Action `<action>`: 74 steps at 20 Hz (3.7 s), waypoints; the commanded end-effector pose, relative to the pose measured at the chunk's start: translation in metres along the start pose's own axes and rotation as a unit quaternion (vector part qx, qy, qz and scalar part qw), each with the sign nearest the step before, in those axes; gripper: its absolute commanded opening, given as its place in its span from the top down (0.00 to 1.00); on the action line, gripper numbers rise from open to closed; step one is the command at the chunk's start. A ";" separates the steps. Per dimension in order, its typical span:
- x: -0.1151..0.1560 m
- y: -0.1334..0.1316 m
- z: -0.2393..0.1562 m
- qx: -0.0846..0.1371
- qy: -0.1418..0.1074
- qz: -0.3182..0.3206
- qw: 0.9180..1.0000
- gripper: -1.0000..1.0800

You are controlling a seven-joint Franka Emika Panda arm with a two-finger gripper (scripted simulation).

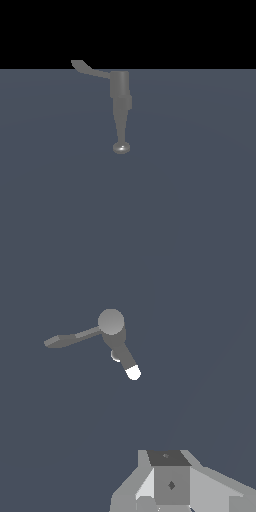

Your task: Turn on the faucet by rotating a designated handle.

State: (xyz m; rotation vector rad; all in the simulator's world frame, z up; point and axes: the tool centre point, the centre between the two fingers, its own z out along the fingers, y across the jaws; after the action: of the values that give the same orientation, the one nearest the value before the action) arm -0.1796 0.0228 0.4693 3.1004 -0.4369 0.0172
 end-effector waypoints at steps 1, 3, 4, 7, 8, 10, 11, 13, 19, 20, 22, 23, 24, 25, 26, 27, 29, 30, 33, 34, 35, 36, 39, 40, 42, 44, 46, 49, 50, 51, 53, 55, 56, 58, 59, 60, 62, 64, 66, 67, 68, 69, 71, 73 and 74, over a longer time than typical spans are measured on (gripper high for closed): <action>0.011 -0.008 0.005 0.002 -0.001 0.028 1.000 1.00; 0.019 -0.014 0.008 0.003 -0.002 0.050 0.999 1.00; 0.023 -0.017 0.011 0.003 -0.002 0.062 0.998 1.00; 0.035 -0.026 0.017 0.005 -0.003 0.095 0.995 1.00; 0.039 -0.029 0.020 0.005 -0.004 0.106 0.994 1.00; 0.047 -0.036 0.025 0.006 -0.004 0.129 0.992 1.00; 0.050 -0.039 0.027 0.006 -0.005 0.140 0.990 1.00; 0.058 -0.046 0.032 0.007 -0.006 0.162 0.987 1.00; 0.080 -0.065 0.050 0.008 -0.008 0.228 0.973 1.00; 0.084 -0.069 0.054 0.008 -0.008 0.239 0.971 1.00; 0.091 -0.076 0.060 0.008 -0.009 0.261 0.965 1.00; 0.094 -0.079 0.064 0.008 -0.009 0.272 0.962 1.00; 0.097 -0.082 0.067 0.007 -0.009 0.283 0.959 1.00; 0.101 -0.086 0.071 0.007 -0.009 0.294 0.956 1.00; 0.104 -0.089 0.074 0.007 -0.010 0.305 0.952 1.00; 0.107 -0.093 0.078 0.007 -0.010 0.316 0.949 1.00; 0.114 -0.100 0.086 0.007 -0.010 0.337 0.941 1.00; 0.117 -0.103 0.090 0.006 -0.010 0.348 0.937 1.00; 0.126 -0.114 0.102 0.006 -0.010 0.380 0.925 1.00; 0.129 -0.117 0.106 0.005 -0.011 0.390 0.921 1.00; 0.131 -0.120 0.110 0.005 -0.011 0.401 0.916 1.00; 0.134 -0.124 0.115 0.005 -0.010 0.411 0.912 1.00; 0.142 -0.134 0.128 0.004 -0.010 0.442 0.897 1.00; 0.145 -0.137 0.132 0.004 -0.010 0.451 0.892 1.00; 0.149 -0.143 0.140 0.003 -0.010 0.468 0.883 1.00; 0.152 -0.149 0.147 0.002 -0.009 0.484 0.875 1.00; 0.155 -0.153 0.154 0.002 -0.009 0.497 0.868 1.00; 0.159 -0.159 0.161 0.001 -0.008 0.512 0.859 1.00; 0.160 -0.160 0.164 0.001 -0.008 0.516 0.856 1.00; 0.161 -0.161 0.165 0.001 -0.008 0.520 0.854 1.00; 0.162 -0.163 0.169 0.001 -0.008 0.526 0.851 1.00; 0.163 -0.165 0.171 0.001 -0.008 0.530 0.848 1.00; 0.163 -0.165 0.171 0.001 -0.008 0.531 0.847 1.00; 0.163 -0.166 0.172 0.000 -0.008 0.532 0.847 1.00; 0.163 -0.166 0.172 0.000 -0.008 0.532 0.847 1.00; 0.163 -0.166 0.172 0.000 -0.008 0.532 0.847 1.00; 0.163 -0.166 0.172 0.000 -0.008 0.531 0.847 1.00; 0.158 -0.163 0.172 0.000 -0.008 0.531 0.847 1.00; 0.153 -0.160 0.172 0.000 -0.008 0.531 0.847 1.00; 0.150 -0.159 0.172 0.000 -0.008 0.531 0.847 1.00; 0.147 -0.157 0.172 0.000 -0.008 0.531 0.847 1.00; 0.145 -0.156 0.172 0.000 -0.008 0.531 0.847 1.00; 0.139 -0.153 0.172 0.000 -0.008 0.531 0.847 1.00; 0.134 -0.150 0.172 0.000 -0.008 0.532 0.847 1.00; 0.131 -0.149 0.172 0.000 -0.008 0.532 0.847 1.00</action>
State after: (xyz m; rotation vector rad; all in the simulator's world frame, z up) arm -0.0042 0.1294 0.3005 2.4076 -2.0277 0.0071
